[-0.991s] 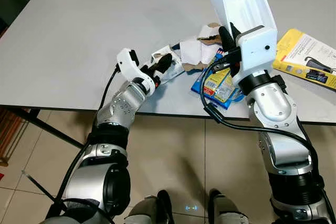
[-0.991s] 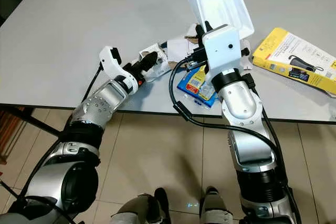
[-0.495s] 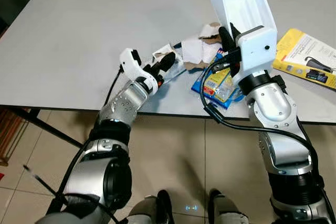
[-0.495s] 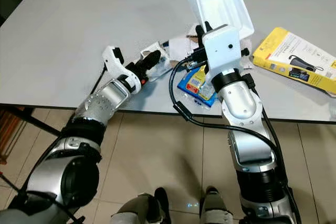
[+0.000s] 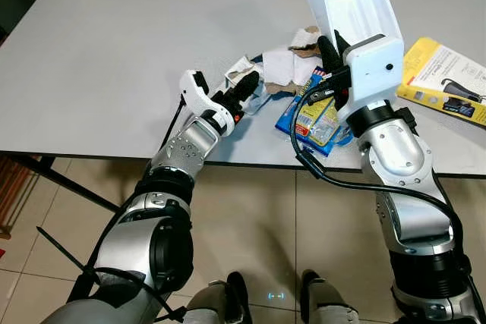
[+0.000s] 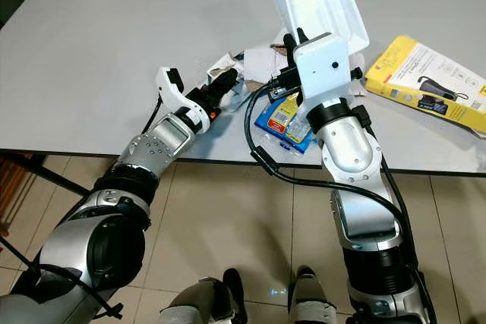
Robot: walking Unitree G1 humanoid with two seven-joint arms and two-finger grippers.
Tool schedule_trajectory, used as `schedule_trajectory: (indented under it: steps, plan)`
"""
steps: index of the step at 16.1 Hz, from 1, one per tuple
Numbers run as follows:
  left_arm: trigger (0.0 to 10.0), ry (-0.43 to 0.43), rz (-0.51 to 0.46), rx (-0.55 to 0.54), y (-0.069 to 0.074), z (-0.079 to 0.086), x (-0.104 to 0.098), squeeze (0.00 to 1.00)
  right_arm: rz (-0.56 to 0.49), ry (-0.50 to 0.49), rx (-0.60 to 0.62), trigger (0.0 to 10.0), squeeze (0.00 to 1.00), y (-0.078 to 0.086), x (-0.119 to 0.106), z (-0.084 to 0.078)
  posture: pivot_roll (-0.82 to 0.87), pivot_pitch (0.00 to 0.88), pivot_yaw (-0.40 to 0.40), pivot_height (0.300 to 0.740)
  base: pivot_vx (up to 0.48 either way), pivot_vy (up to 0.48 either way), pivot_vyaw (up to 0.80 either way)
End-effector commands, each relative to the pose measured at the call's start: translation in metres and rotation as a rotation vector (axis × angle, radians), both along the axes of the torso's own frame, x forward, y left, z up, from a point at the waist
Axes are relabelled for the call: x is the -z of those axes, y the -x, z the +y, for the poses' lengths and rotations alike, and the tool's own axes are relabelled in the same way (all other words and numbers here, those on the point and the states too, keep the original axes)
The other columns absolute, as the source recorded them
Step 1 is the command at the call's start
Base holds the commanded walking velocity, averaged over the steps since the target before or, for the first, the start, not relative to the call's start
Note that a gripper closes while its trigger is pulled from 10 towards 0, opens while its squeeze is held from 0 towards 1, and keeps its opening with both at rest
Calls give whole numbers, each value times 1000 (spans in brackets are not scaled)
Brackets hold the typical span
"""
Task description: Picking trash to rubbish bin
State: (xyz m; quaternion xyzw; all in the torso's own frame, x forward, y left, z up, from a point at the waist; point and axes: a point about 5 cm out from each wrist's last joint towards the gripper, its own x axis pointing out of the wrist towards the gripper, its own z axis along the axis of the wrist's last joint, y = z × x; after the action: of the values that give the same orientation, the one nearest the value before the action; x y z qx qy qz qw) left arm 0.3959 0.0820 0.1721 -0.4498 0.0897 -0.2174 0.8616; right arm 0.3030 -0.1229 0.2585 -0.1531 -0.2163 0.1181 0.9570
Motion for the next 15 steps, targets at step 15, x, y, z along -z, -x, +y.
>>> schedule_trajectory:
  steps: [15]
  plan:
    - [0, -36, 89, -63, 16, 29, 39, 0, -6, 1, -17, 10000, 0, 0, 0, 5, -243, 235, 157, 740, 0, 0, 0]
